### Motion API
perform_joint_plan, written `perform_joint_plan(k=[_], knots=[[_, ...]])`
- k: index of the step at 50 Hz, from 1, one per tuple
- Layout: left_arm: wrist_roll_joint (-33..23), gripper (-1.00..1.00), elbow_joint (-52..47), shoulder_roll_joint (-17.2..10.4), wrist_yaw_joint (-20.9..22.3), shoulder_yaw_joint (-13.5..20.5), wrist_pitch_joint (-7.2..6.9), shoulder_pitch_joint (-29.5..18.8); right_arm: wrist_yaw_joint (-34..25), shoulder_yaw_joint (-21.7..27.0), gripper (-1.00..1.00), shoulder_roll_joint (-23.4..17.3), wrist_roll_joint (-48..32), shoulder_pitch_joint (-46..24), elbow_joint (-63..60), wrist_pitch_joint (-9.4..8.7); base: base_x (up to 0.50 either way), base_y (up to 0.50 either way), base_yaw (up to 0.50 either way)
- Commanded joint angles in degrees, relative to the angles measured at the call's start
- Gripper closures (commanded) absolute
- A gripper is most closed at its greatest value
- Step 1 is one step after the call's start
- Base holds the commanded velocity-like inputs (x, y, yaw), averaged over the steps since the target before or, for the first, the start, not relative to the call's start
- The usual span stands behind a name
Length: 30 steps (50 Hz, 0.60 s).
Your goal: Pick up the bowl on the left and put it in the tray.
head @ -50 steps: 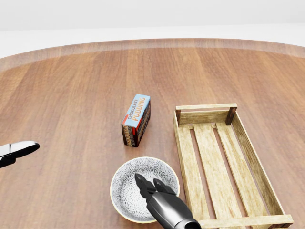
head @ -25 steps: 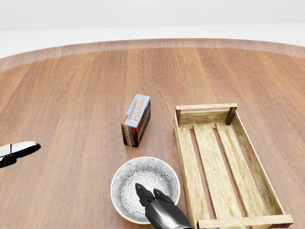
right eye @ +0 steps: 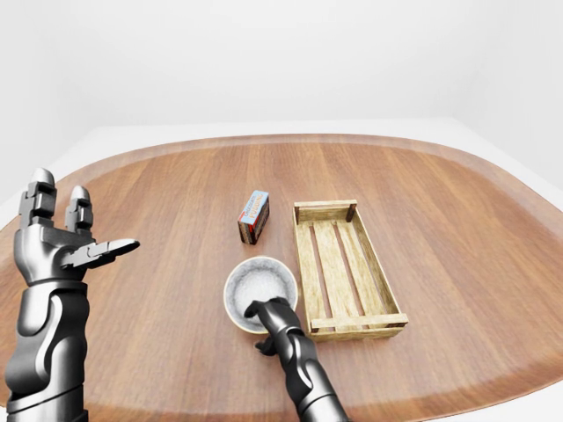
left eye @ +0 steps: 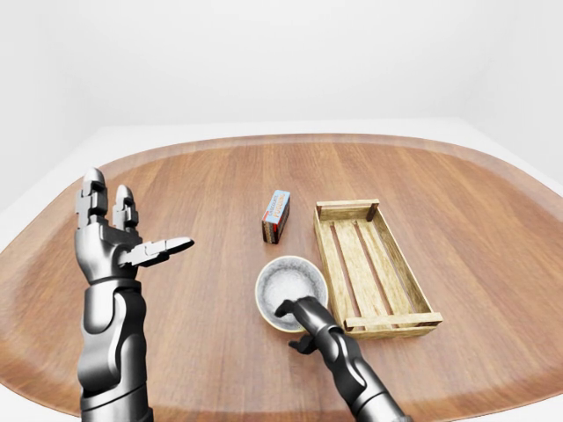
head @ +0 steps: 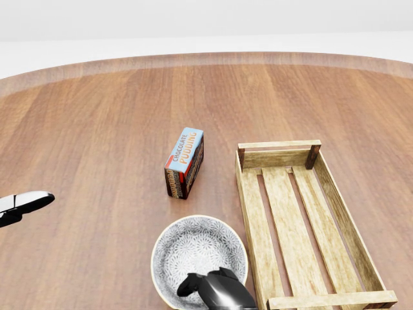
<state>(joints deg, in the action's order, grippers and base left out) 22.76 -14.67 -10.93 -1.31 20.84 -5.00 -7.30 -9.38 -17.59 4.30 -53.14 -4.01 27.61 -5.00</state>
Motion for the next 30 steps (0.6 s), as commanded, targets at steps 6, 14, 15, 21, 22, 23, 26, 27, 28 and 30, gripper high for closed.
perform_joint_plan(k=[6,14,15,21,22,23,26,27,28,30], knots=[[-4.61,-1.00,4.18,1.58,-0.74,-3.13,0.00,0.58,-1.89,-1.67,1.00,0.80,2.01,3.06,4.13,0.00,0.00,0.00,0.00],[-4.62,-1.00,3.55,1.61,-0.92,-3.12,0.00,0.67,-2.24,-2.33,1.00,0.72,1.93,4.09,2.36,0.00,0.00,0.00,0.00],[-4.71,-1.00,3.94,1.68,-0.70,-3.16,0.00,0.75,-2.16,-2.33,1.00,0.71,2.04,4.14,2.39,0.00,0.00,0.00,0.00],[-4.54,-1.00,3.57,1.73,-0.67,-3.07,0.00,0.91,-2.77,-2.25,1.00,0.48,2.01,3.98,1.62,0.00,0.00,0.00,0.00],[-4.55,-1.00,3.48,1.74,-0.66,-3.08,0.00,0.94,-3.11,-2.27,1.00,0.44,1.91,3.98,0.98,0.00,0.00,0.00,0.00],[-4.42,-1.00,3.33,1.70,-0.70,-2.97,0.00,0.90,-4.11,-2.30,1.00,0.38,1.47,3.84,-1.04,0.00,0.00,0.00,0.00],[-4.40,-1.00,3.27,1.72,-0.68,-2.93,0.00,0.94,-5.82,-2.63,1.00,0.31,0.68,3.79,-4.49,0.00,0.00,0.00,0.00],[-4.48,-1.00,3.42,1.79,-0.63,-3.01,0.00,0.98,-6.91,-2.82,1.00,0.30,0.17,3.71,-6.48,0.00,0.00,0.00,0.00],[-4.53,-1.00,3.51,1.82,-0.61,-3.07,0.00,0.97,-7.50,-2.91,1.00,0.31,-0.12,3.59,-7.71,0.00,0.00,0.00,0.00],[-4.51,-1.00,3.33,1.87,-0.62,-3.15,0.00,1.04,-8.78,-3.08,1.00,0.30,-0.67,3.39,-9.99,0.00,0.00,0.00,0.00]])
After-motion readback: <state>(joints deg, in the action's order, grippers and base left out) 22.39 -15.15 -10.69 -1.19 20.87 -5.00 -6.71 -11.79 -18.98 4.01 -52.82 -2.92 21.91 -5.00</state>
